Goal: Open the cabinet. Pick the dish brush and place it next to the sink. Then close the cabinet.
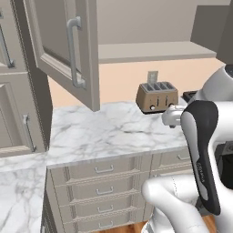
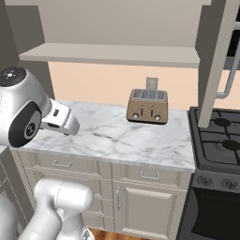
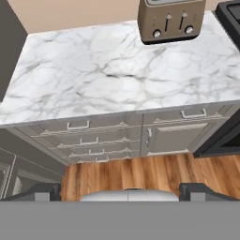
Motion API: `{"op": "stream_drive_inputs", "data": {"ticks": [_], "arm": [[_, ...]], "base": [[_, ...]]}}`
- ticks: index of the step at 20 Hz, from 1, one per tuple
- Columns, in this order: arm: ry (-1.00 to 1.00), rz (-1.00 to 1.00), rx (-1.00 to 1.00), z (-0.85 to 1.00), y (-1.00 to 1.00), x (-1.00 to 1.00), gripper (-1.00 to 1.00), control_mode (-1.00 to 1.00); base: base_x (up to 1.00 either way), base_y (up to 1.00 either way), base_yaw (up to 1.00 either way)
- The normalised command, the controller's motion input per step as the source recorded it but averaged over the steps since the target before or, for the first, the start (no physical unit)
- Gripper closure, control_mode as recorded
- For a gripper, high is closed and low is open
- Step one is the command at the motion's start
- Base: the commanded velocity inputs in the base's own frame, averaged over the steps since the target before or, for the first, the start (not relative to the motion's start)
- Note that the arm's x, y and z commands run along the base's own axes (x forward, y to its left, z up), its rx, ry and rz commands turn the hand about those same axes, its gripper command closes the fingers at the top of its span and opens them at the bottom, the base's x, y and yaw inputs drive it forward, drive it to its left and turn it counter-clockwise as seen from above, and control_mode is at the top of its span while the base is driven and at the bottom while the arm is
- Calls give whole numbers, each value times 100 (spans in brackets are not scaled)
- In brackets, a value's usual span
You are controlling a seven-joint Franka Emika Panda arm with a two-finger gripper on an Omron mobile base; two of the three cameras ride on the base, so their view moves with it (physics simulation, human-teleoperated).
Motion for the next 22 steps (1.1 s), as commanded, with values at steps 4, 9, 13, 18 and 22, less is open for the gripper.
{"op": "stream_drive_inputs", "data": {"ticks": [4, 9, 13, 18, 22], "arm": [[-14, 0, 0, 4, 11, -26, -100, -100], [-20, 0, -1, 42, 4, -57, -100, -100], [-21, 0, -1, 70, 15, -76, -100, -100], [-21, -3, 0, 60, 6, -47, -100, -100], [-22, -9, 0, 45, 22, -14, -100, -100]], "base": [[0, 0, 0], [0, 0, 0], [0, 0, 0], [0, 0, 0], [0, 0, 0]]}}
